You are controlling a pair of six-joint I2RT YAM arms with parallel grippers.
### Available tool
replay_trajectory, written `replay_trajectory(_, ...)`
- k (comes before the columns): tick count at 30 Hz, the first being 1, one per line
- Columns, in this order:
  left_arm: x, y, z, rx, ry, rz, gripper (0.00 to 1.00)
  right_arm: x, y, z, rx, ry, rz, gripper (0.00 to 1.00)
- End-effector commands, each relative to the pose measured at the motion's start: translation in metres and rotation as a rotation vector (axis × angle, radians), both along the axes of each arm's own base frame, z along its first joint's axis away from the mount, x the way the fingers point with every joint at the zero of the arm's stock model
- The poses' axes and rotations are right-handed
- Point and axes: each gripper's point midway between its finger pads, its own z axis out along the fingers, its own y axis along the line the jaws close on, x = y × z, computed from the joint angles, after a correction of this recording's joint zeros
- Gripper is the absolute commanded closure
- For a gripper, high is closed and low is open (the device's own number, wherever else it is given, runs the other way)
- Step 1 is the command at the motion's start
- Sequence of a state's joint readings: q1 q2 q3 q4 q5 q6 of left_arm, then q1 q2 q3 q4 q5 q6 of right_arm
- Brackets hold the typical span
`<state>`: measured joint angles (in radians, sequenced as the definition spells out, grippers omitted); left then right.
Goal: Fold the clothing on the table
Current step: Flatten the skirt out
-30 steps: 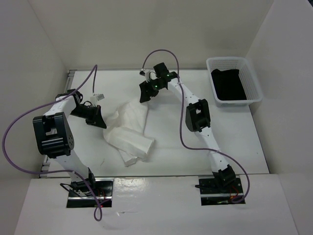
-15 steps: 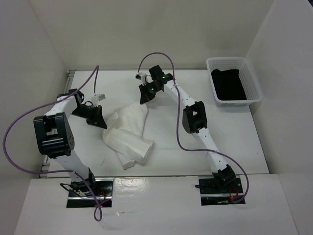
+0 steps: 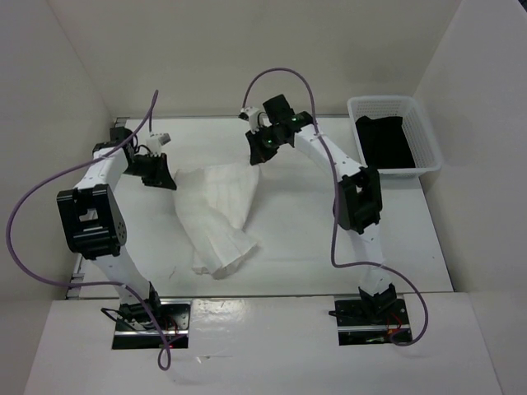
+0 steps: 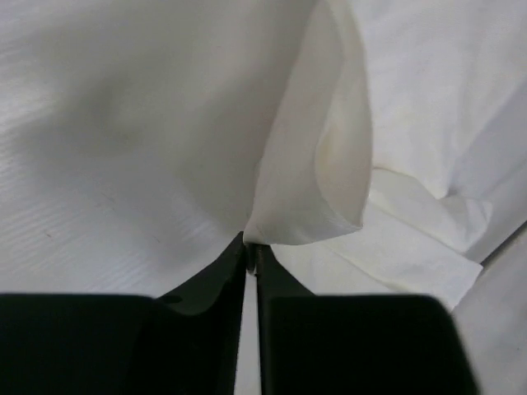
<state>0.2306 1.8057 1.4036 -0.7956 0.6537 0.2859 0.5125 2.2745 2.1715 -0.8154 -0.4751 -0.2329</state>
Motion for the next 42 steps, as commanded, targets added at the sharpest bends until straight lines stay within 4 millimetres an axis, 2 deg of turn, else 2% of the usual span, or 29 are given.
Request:
replay_trajectory(1,0.025,0.007,-0.017,0.013,0.007,0.051,0.8,0.005,-0.008,0.039,0.007,-0.154,-0.025,1.0)
replay_trajectory(2,0.027,0.004,-0.02,0.012,0.009,0.042,0.65,0.002,-0.01,0.047,0.013,-0.165,-0.026,1.0)
replay_trajectory(3,0.026,0.002,-0.022,-0.002,0.015,0.037,0.56,0.002,-0.012,0.041,0.002,-0.159,-0.031,1.0)
replay_trajectory(5,0.03,-0.005,-0.021,-0.023,0.003,0.018,0.4,-0.001,-0.014,0.05,0.006,-0.178,-0.026,1.0)
replay_trajectory(6,0.03,-0.01,-0.021,-0.019,-0.003,-0.003,0.24,-0.001,-0.016,0.045,-0.006,-0.173,-0.032,1.0)
replay_trajectory(8,0.028,-0.019,-0.027,-0.033,0.007,-0.023,0.16,-0.001,-0.016,0.045,-0.006,-0.173,-0.032,1.0)
replay_trajectory(11,0.026,-0.029,-0.034,-0.045,0.008,-0.037,0.09,-0.004,-0.018,0.043,-0.011,-0.165,-0.032,1.0)
replay_trajectory(14,0.03,-0.042,-0.035,-0.084,-0.006,-0.035,0.08,-0.007,-0.019,0.041,-0.016,-0.157,-0.031,1.0)
replay_trajectory(16,0.029,-0.049,-0.05,-0.115,0.032,-0.036,0.08,-0.01,-0.017,0.042,0.0,-0.148,-0.016,1.0)
replay_trajectory(17,0.036,-0.048,-0.051,-0.118,0.026,-0.028,0.08,-0.01,-0.017,0.042,0.0,-0.148,-0.016,1.0)
replay_trajectory(18,0.035,-0.05,-0.064,-0.13,0.052,-0.03,0.09,-0.013,-0.013,0.042,0.0,-0.148,-0.007,1.0)
replay_trajectory(20,0.046,-0.05,-0.066,-0.14,0.045,-0.027,0.09,-0.014,-0.014,0.038,-0.007,-0.147,-0.001,1.0)
replay_trajectory(21,0.047,-0.05,-0.075,-0.143,0.066,-0.026,0.1,-0.014,-0.014,0.038,-0.007,-0.147,-0.001,1.0)
replay_trajectory(22,0.049,-0.05,-0.079,-0.147,0.069,-0.016,0.1,-0.014,-0.014,0.043,-0.002,-0.154,-0.001,1.0)
replay_trajectory(24,0.061,-0.047,-0.082,-0.14,0.047,-0.004,0.1,-0.019,-0.017,0.038,-0.012,-0.137,0.0,1.0)
replay_trajectory(27,0.067,-0.047,-0.09,-0.147,0.053,0.012,0.13,-0.023,-0.019,0.034,-0.022,-0.131,0.007,1.0)
replay_trajectory(28,0.075,-0.048,-0.085,-0.156,0.032,0.006,0.14,-0.022,-0.021,0.034,-0.029,-0.135,0.0,1.0)
replay_trajectory(35,0.084,-0.054,-0.102,-0.178,0.062,-0.008,0.18,-0.024,-0.026,0.031,-0.051,-0.141,-0.006,1.0)
replay_trajectory(38,0.092,-0.054,-0.102,-0.182,0.043,-0.019,0.19,-0.026,-0.027,0.028,-0.056,-0.133,-0.006,1.0)
replay_trajectory(41,0.097,-0.055,-0.1,-0.193,0.04,-0.031,0.26,-0.026,-0.027,0.028,-0.056,-0.133,-0.006,1.0)
replay_trajectory(42,0.097,-0.061,-0.101,-0.207,0.043,-0.048,0.27,-0.026,-0.027,0.028,-0.056,-0.133,-0.006,1.0)
